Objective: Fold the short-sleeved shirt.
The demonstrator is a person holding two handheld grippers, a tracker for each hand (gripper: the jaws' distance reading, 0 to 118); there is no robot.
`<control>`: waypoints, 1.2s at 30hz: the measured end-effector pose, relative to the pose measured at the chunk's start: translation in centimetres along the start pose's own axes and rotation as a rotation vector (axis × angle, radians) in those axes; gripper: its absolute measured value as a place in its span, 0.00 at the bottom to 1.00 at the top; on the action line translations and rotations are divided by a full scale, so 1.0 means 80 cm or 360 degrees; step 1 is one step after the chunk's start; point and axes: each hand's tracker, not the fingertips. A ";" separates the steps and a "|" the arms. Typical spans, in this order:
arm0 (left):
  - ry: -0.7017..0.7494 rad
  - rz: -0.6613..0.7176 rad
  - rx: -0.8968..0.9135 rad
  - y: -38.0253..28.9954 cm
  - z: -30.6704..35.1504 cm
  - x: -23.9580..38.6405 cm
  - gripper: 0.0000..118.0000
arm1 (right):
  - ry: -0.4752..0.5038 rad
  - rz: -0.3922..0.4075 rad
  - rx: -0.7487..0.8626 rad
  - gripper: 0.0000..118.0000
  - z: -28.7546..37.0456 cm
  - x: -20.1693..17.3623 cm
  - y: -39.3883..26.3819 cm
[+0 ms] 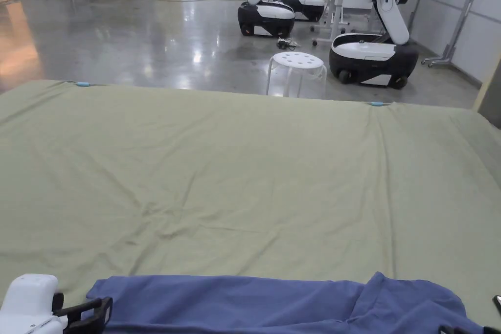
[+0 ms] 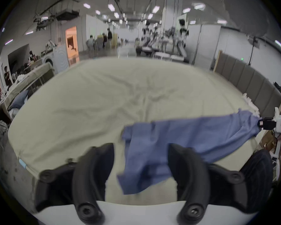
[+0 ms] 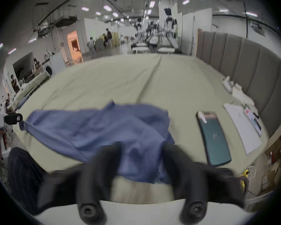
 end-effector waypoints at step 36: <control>-0.0922 0.1031 -0.0666 -0.032 -0.077 -0.174 0.67 | 0.0225 0.0223 0.0625 0.02 0.019 -0.171 0.069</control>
